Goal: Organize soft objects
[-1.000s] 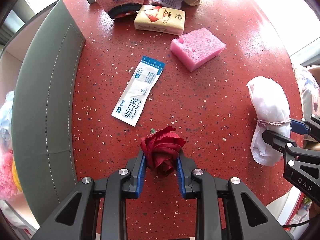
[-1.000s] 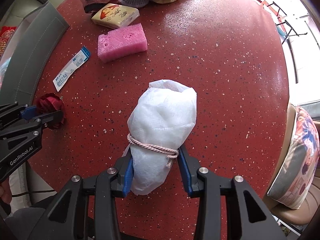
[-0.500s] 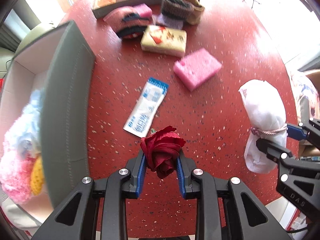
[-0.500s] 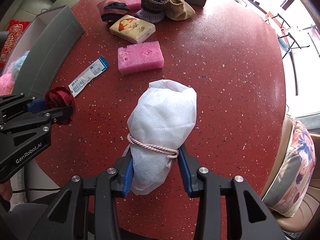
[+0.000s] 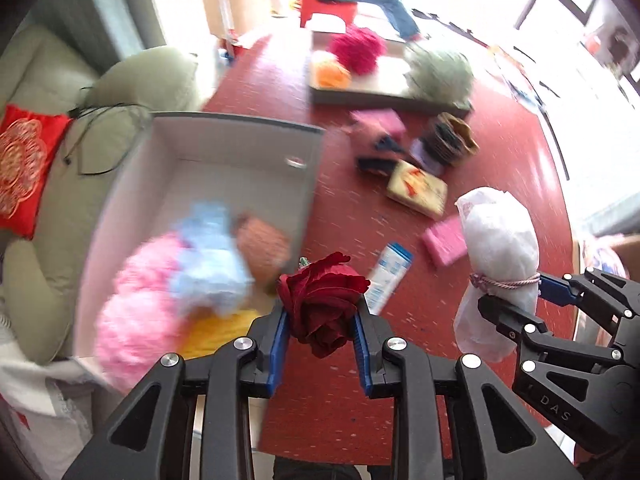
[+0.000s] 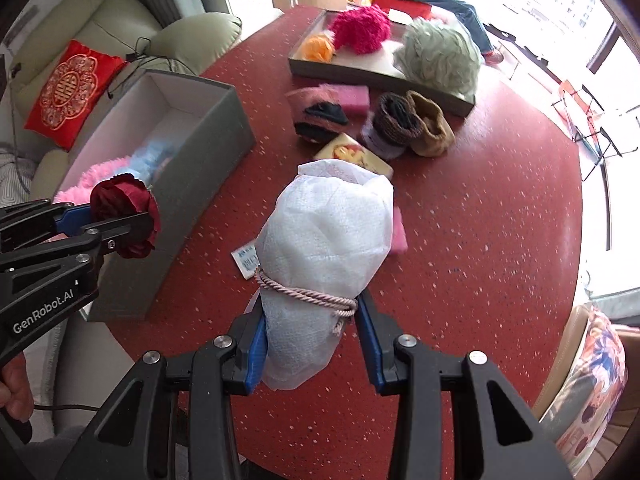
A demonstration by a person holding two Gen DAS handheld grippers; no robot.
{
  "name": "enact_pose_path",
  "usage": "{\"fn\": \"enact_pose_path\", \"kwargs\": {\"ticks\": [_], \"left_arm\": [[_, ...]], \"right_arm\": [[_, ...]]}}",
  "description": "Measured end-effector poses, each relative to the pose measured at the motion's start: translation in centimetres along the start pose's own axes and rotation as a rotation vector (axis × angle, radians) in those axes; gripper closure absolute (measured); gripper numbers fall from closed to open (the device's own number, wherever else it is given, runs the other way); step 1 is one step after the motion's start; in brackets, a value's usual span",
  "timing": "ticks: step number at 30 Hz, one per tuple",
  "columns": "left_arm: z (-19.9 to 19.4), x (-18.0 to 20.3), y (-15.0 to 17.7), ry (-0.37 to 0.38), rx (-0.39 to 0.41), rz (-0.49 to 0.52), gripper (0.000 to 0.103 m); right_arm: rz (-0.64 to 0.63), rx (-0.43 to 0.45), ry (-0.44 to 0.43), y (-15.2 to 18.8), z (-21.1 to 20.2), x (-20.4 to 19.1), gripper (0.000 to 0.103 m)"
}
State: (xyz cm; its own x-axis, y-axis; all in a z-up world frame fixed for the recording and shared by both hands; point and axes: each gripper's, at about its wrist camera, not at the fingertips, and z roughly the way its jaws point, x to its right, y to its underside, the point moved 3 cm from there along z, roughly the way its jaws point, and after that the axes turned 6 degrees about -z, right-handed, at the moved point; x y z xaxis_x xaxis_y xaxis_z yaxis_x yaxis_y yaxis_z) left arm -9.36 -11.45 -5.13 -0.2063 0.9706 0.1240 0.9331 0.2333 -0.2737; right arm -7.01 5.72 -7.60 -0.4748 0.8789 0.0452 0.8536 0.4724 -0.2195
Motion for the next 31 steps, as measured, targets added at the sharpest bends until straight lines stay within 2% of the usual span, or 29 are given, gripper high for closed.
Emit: {"fn": "enact_pose_path", "kwargs": {"ticks": [5,6,7,9,10,11,12,13,15,18,23,27,31], "left_arm": [[-1.3,-6.5,-1.4,-0.044,0.036,-0.108,0.074],[-1.1,-7.6,-1.5,-0.046,0.031,-0.124,0.068],[-0.9,-8.5,-1.5,-0.05,0.025,-0.136,0.054],[-0.6,-9.9,-1.5,-0.05,0.017,-0.139,0.044],[-0.4,-10.1,-1.5,-0.05,0.013,-0.129,0.044],[-0.1,-10.3,-1.6,-0.05,0.007,-0.119,0.044],[0.3,-10.4,-1.6,-0.05,-0.006,-0.113,0.038],[0.6,-10.6,-1.5,-0.059,-0.026,-0.113,0.018],[1.2,-10.7,-1.7,-0.072,-0.04,-0.118,0.003],[1.4,-10.3,-2.0,-0.034,-0.029,-0.106,0.003],[1.6,-10.0,-2.7,-0.042,-0.021,-0.085,0.001],[1.2,-9.4,-2.7,-0.134,0.024,-0.026,0.001],[1.3,-8.8,-2.5,-0.105,0.003,-0.005,0.001]], "right_arm": [[-0.093,0.058,-0.046,-5.2,-0.8,-4.2,0.06],[-0.112,0.068,-0.057,-6.3,-1.0,-5.4,0.06],[-0.133,0.077,-0.067,-7.5,-1.1,-6.4,0.06],[-0.185,0.098,-0.083,-10.0,-1.3,-8.8,0.056],[-0.21,0.106,-0.093,-11.1,-1.5,-9.9,0.05],[-0.231,0.114,-0.104,-12.0,-1.6,-10.9,0.038],[-0.246,0.122,-0.109,-13.1,-1.7,-11.9,0.035],[-0.255,0.129,-0.115,-14.1,-1.8,-12.8,0.034],[-0.269,0.126,-0.126,-15.5,-1.7,-14.0,0.034],[-0.275,0.138,-0.117,-16.4,-2.0,-14.8,0.033],[-0.254,0.127,-0.111,-15.8,-2.1,-14.0,0.033],[-0.221,0.116,-0.088,-14.8,-2.1,-12.6,0.033],[-0.17,0.111,-0.071,-13.9,-2.4,-11.2,0.033]]}}
